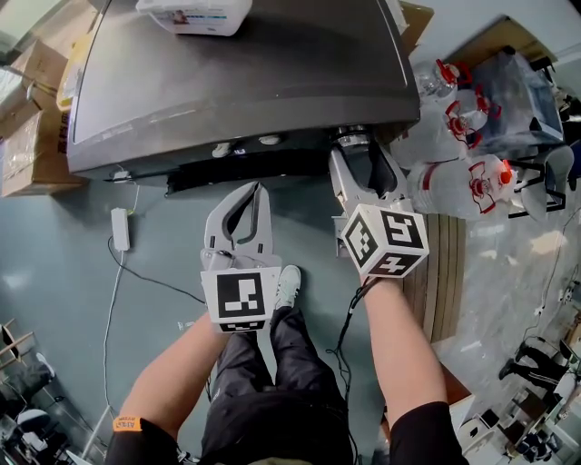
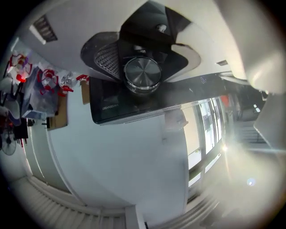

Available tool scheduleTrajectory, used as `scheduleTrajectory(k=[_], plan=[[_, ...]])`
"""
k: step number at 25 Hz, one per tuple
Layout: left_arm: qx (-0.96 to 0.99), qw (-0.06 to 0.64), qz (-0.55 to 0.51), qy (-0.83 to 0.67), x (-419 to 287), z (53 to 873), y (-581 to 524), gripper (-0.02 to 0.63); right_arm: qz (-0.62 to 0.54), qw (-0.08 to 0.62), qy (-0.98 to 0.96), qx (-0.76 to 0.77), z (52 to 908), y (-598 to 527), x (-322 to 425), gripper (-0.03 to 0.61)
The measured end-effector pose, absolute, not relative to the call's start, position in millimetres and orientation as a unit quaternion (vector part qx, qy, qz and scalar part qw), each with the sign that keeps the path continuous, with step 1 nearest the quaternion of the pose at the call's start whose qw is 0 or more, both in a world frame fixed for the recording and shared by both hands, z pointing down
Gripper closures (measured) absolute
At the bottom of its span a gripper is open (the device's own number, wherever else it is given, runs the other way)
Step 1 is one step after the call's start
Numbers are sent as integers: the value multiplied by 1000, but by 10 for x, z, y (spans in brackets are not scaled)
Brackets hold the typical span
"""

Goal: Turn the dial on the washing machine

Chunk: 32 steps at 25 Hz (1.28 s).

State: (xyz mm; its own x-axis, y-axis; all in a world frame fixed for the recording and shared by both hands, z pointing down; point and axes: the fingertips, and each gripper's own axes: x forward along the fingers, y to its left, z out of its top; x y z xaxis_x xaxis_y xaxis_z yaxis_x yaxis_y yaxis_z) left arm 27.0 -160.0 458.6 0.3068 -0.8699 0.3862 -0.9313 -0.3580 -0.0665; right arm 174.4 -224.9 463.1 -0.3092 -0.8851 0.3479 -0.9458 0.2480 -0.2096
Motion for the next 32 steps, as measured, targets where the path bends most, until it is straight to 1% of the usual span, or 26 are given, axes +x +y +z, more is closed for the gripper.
scheduleTrajectory(k=[2, 5, 8, 12, 16, 23, 26, 28, 32], plan=[[803, 84, 181, -562, 263, 4575, -1603, 598, 147, 114, -789, 585, 4616, -2227, 1729, 281], [801, 82, 183, -564, 237, 4571, -1597, 598, 50, 186, -785, 588, 4575, -2202, 1684, 265], [799, 81, 185, -566, 220, 4575, -1574, 597, -39, 252, -776, 577, 4557, -2185, 1600, 264], [798, 80, 186, -568, 206, 4581, -1561, 598, -94, 299, -766, 561, 4588, -2179, 1544, 264], [798, 79, 187, -568, 202, 4579, -1562, 597, -109, 314, -761, 557, 4601, -2198, 1535, 264], [797, 79, 191, -567, 174, 4596, -1563, 598, -110, 317, -758, 559, 4605, -2220, 1520, 265], [798, 80, 191, -566, 171, 4596, -1564, 598, -105, 315, -756, 564, 4599, -2233, 1541, 290], [799, 80, 191, -565, 168, 4595, -1566, 597, -87, 302, -760, 568, 4604, -2241, 1547, 291], [800, 80, 188, -565, 162, 4582, -1568, 598, -4, 246, -778, 578, 4613, -2256, 1582, 293]])
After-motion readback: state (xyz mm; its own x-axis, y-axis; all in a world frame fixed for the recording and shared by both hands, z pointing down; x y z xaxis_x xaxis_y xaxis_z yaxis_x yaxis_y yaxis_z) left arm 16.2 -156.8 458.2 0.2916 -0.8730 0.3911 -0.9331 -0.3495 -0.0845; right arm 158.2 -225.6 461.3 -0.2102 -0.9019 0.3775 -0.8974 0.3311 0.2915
